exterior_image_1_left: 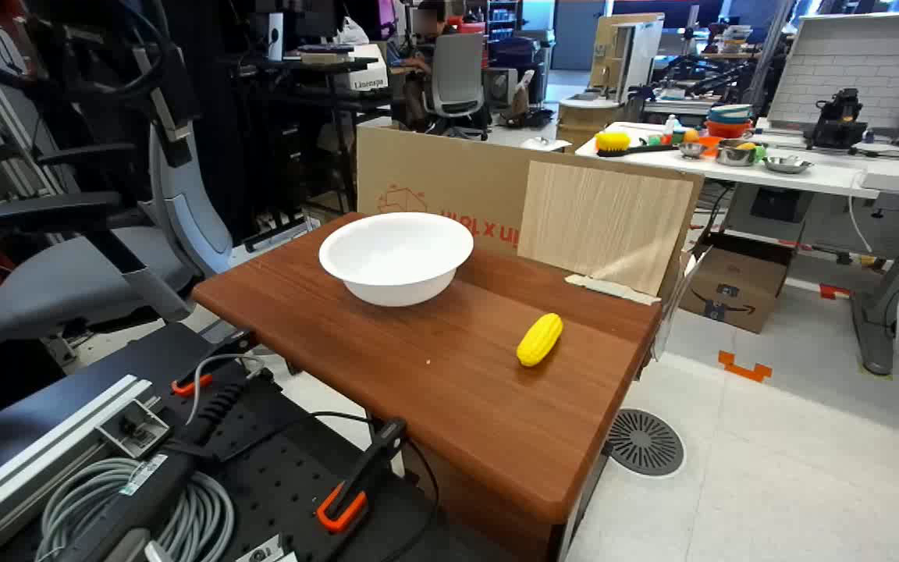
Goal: Pick the object and put it in the bowl
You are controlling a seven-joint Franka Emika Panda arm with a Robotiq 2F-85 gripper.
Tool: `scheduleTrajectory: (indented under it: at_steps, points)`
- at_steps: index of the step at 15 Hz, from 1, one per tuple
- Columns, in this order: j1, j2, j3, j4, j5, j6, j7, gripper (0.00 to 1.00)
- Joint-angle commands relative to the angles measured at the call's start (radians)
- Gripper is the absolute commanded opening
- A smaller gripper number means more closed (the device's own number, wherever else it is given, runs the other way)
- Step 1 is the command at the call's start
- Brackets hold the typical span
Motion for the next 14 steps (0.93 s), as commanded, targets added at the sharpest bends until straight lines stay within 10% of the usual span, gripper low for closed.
scheduleTrajectory:
  at_steps: [1, 14]
  points:
    - [-0.006, -0.001, 0.006, 0.002, 0.004, -0.004, -0.003, 1.0]
    - [-0.038, -0.004, -0.009, 0.009, -0.017, 0.014, -0.007, 1.0]
